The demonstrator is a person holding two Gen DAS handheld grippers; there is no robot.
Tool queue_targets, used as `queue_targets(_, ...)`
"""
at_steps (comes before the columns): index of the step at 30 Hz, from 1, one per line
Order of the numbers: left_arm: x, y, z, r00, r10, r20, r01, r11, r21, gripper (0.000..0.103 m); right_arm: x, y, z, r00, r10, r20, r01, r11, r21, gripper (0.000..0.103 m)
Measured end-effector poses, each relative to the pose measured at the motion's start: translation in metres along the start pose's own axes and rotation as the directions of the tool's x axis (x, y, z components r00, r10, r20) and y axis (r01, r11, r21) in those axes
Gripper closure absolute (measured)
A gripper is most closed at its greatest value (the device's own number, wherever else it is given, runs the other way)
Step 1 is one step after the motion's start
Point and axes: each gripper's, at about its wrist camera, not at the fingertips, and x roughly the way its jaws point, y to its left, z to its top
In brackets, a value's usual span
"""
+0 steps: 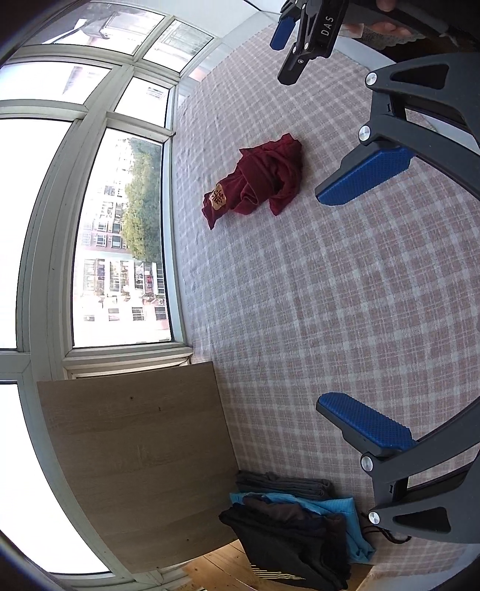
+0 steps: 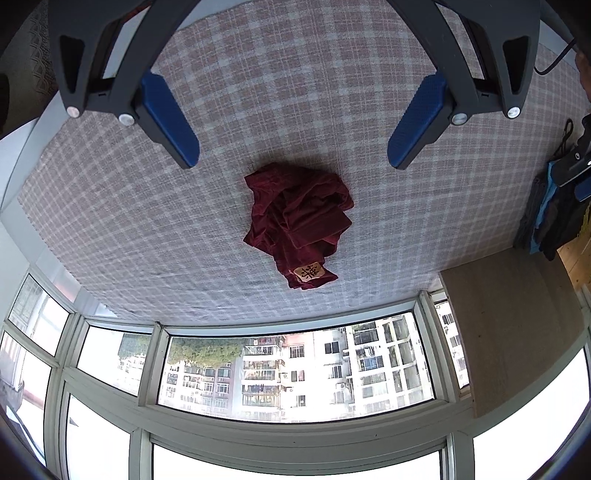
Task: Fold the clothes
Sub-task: 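Move both grippers toward the crumpled dark red garment, then grasp the red garment's edge with the right gripper while the left gripper approaches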
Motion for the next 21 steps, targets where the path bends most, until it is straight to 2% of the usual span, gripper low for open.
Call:
queue_targets(2, 0.009, -0.014, 0.009, 1.000, -0.023, 0.001, 0.023, 1.000, -0.005, 0.001, 0.013, -0.027, 0.016, 1.000, 0.003, 0.010, -0.003, 1.000, -0.010, 0.000)
queue_targets(5, 0.035, -0.043, 0.030, 0.996, -0.082, -0.046, 0.082, 0.997, -0.002, 0.001, 0.041, -0.073, 0.046, 1.000, 0.025, -0.008, -0.025, 1.000, -0.001, 0.000)
queue_targets(7, 0.055, -0.066, 0.042, 0.993, -0.103, -0.056, 0.104, 0.995, 0.015, 0.001, 0.067, -0.099, 0.066, 0.997, 0.043, -0.063, -0.044, 0.999, -0.010, 0.000)
queue_targets(12, 0.119, -0.135, 0.058, 0.986, -0.105, -0.127, 0.122, 0.983, 0.137, 0.001, 0.131, -0.137, 0.089, 0.981, 0.118, -0.154, -0.119, 0.993, 0.003, 0.000)
queue_targets(14, 0.145, -0.157, 0.059, 0.982, -0.094, -0.163, 0.125, 0.974, 0.189, 0.001, 0.148, -0.139, 0.088, 0.962, 0.214, -0.172, -0.212, 0.977, 0.029, 0.001)
queue_targets(17, 0.169, -0.166, 0.058, 0.980, -0.065, -0.190, 0.103, 0.975, 0.199, 0.004, 0.166, -0.125, 0.082, 0.911, 0.372, -0.177, -0.373, 0.928, 0.028, 0.003)
queue_targets(19, 0.174, -0.155, 0.058, 0.977, -0.074, -0.202, 0.110, 0.979, 0.172, 0.004, 0.179, -0.101, 0.077, 0.887, 0.414, -0.202, -0.428, 0.903, -0.029, 0.011)
queue_targets(21, 0.178, -0.141, 0.056, 0.974, -0.072, -0.214, 0.107, 0.982, 0.156, 0.004, 0.192, -0.075, 0.075, 0.878, 0.418, -0.234, -0.450, 0.887, -0.102, 0.014)
